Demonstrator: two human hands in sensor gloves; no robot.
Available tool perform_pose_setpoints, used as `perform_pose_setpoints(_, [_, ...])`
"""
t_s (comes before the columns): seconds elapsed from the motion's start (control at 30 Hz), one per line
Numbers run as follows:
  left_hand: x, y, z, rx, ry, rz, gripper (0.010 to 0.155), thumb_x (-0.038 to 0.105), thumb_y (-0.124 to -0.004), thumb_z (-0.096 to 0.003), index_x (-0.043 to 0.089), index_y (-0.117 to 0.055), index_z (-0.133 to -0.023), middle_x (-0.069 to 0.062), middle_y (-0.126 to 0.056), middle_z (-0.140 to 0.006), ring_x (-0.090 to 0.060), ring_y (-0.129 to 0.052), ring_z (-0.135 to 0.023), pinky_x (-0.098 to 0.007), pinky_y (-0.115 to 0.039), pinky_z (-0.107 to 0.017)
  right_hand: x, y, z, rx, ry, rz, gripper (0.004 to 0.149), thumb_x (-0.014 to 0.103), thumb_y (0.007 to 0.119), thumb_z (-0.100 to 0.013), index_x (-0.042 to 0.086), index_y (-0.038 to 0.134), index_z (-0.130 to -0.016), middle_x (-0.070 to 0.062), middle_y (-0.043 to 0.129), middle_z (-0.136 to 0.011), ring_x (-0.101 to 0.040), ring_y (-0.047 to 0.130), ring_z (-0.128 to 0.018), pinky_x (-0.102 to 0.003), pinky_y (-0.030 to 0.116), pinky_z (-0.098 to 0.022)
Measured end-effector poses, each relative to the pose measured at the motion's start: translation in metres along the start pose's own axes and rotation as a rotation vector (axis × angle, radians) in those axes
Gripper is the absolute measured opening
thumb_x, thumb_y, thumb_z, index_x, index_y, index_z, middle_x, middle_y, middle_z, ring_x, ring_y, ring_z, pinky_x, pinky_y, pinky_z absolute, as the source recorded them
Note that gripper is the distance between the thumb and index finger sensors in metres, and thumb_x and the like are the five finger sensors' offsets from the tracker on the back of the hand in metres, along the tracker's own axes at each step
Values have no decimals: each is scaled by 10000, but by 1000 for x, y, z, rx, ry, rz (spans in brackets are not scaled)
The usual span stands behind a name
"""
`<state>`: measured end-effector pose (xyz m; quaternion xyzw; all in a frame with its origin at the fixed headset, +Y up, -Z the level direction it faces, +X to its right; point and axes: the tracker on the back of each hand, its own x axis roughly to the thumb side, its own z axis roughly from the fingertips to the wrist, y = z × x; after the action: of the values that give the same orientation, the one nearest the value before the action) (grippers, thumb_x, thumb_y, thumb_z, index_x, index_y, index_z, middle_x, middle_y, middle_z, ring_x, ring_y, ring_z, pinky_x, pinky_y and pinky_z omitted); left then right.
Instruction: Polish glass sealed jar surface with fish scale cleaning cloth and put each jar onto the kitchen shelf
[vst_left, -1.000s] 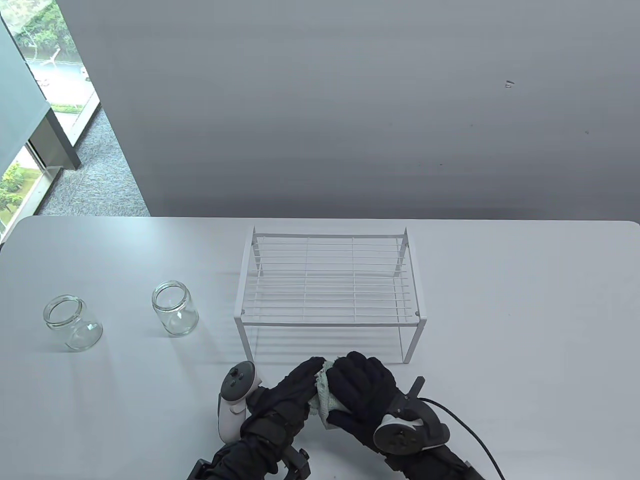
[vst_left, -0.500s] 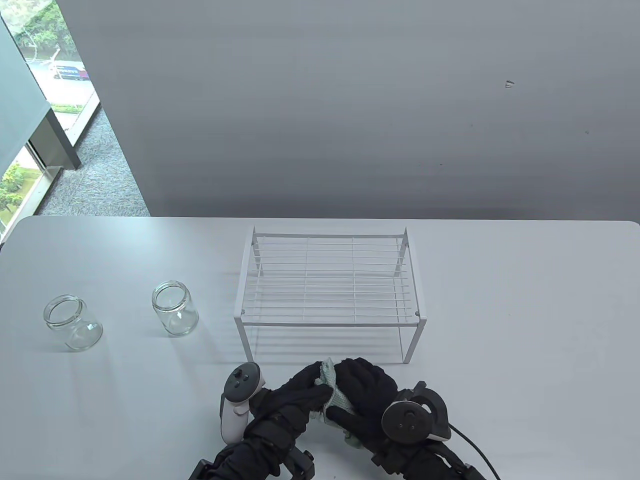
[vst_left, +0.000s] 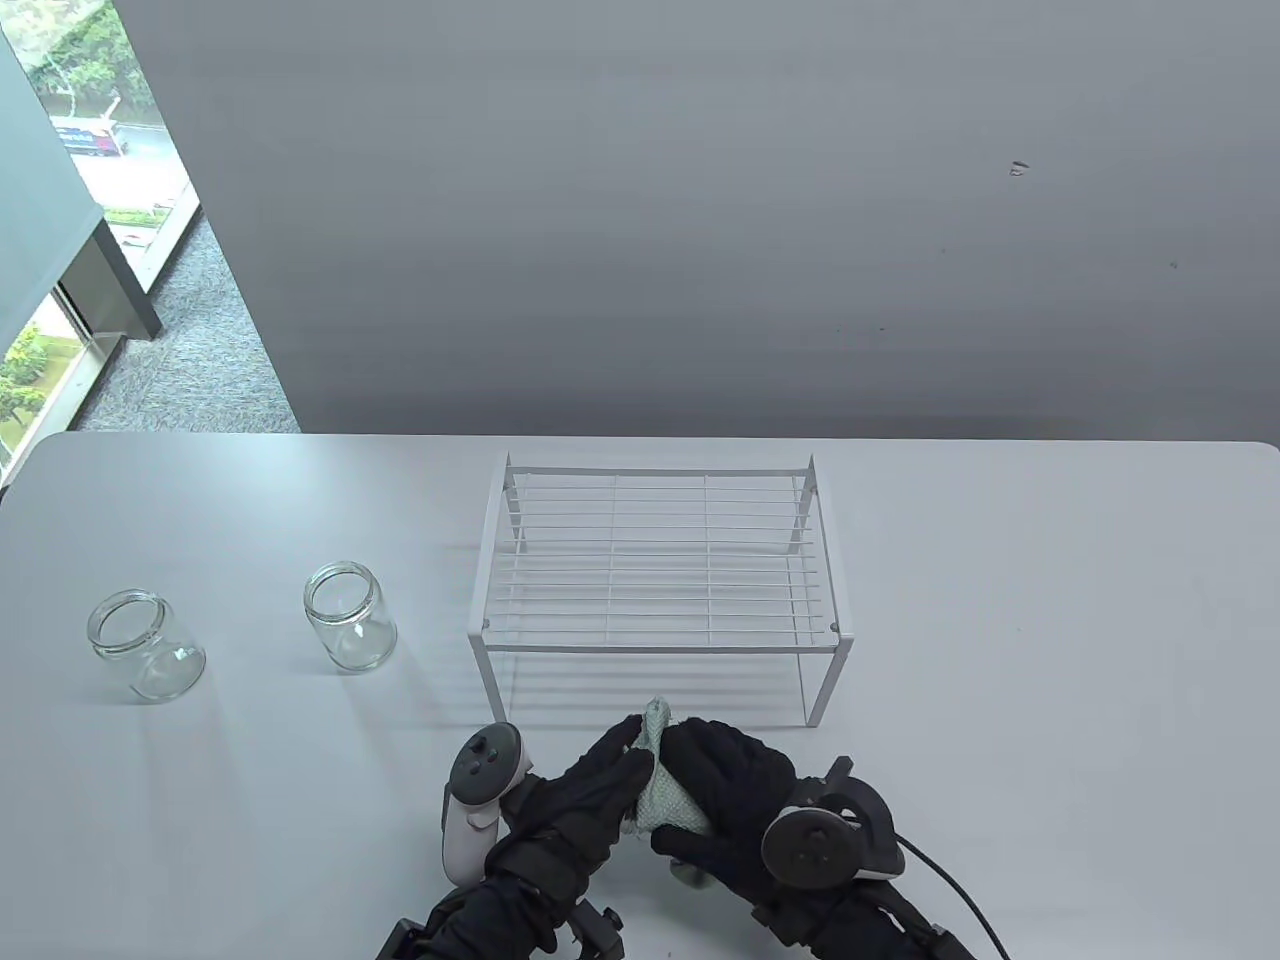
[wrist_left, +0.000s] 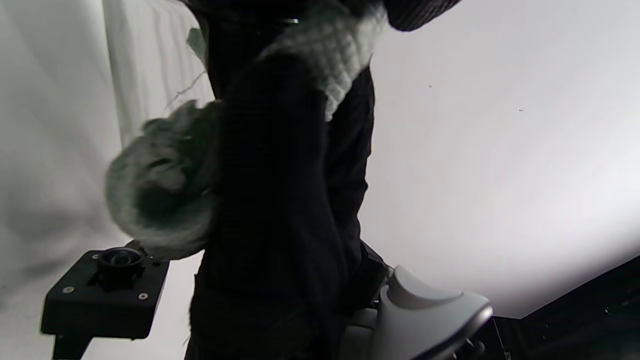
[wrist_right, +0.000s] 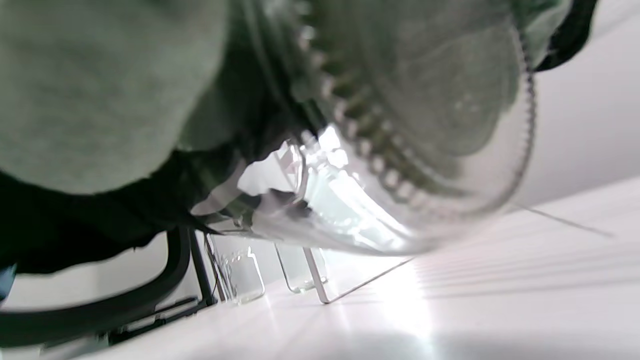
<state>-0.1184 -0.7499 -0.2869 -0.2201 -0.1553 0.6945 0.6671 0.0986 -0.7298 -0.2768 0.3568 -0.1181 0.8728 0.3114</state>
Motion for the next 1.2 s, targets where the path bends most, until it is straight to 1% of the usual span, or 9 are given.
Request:
perform_pose_setpoints(0.2, [-1, 4, 0, 27, -1, 0, 649, 281, -688, -523, 65, -416, -1071, -173, -865, -864, -235, -1036, -665, -486, -266, -726, -39, -3, 12, -94, 284, -463, 605, 405, 702, -538, -44, 719, -943, -356, 746, -875, -607, 802, -695, -683, 642, -451])
perform_pose_setpoints(0.27, [-4, 7, 1, 54, 7, 29, 646, 283, -681, -530, 70, -406, -1074, -170, -858, -869, -226, -1034, -668, -486, -269, -730, -47, -4, 17, -94, 311, -497, 599, 392, 698, -541, -52, 716, -943, -366, 744, -869, -612, 809, -681, -680, 648, -446])
perform_pose_setpoints(0.47, [-2, 10, 0, 96, -19, -35, 641, 284, -658, -539, 73, -382, -1077, -157, -848, -872, -202, -1029, -665, -501, -282, -729, -22, -6, 7, 37, 39, -259, 645, 364, 775, -516, 17, 608, -1034, -377, 523, -1003, -664, 600, -833, -734, 520, -532])
perform_pose_setpoints(0.57, [4, 1, -1, 44, -69, -154, 644, 268, -683, -517, 50, -427, -1066, -180, -903, -817, -225, -1062, -598, -515, -326, -729, -10, 0, 0, 97, -20, -155, 734, 450, 783, -504, 40, 524, -1056, -356, 591, -979, -627, 679, -811, -715, 565, -527])
perform_pose_setpoints(0.63, [9, -3, 0, 40, -101, -224, 650, 270, -688, -513, 38, -428, -1061, -176, -932, -789, -212, -1082, -561, -522, -366, -730, -15, 2, 2, 66, 72, -292, 731, 491, 769, -510, 49, 545, -1047, -345, 643, -953, -597, 748, -772, -688, 613, -508])
perform_pose_setpoints(0.83, [11, -2, 3, 55, -136, -116, 584, 306, -651, -546, 133, -471, -1074, -125, -913, -827, -148, -1065, -608, -488, -366, -762, -51, 13, 19, -87, 437, -1016, 625, 444, 736, -544, -5, 677, -974, -329, 686, -919, -571, 767, -740, -676, 607, -496])
perform_pose_setpoints(0.9, [6, 2, 3, 73, -141, 6, 571, 313, -630, -557, 151, -462, -1078, -106, -896, -848, -121, -1053, -636, -483, -371, -770, -56, 23, 27, -120, 486, -1257, 681, 511, 688, -571, -11, 619, -1003, -334, 653, -932, -563, 763, -743, -653, 621, -502])
perform_pose_setpoints(1.0, [-1, 6, 3, 100, -158, 196, 548, 313, -606, -568, 180, -458, -1078, -86, -854, -891, -96, -1021, -691, -472, -365, -782, -51, 39, 27, -106, 412, -1570, 793, 575, 594, -608, -15, 362, -1084, -380, 511, -991, -595, 683, -811, -661, 575, -557])
perform_pose_setpoints(1.2, [-8, 9, 6, 210, -202, 414, 545, 300, -556, -567, 184, -406, -1078, -68, -777, -939, -75, -968, -762, -459, -363, -779, -30, 47, 18, -30, 282, -1393, 948, 669, 541, -578, -18, 102, -1060, -384, 362, -1030, -557, 598, -917, -684, 527, -587])
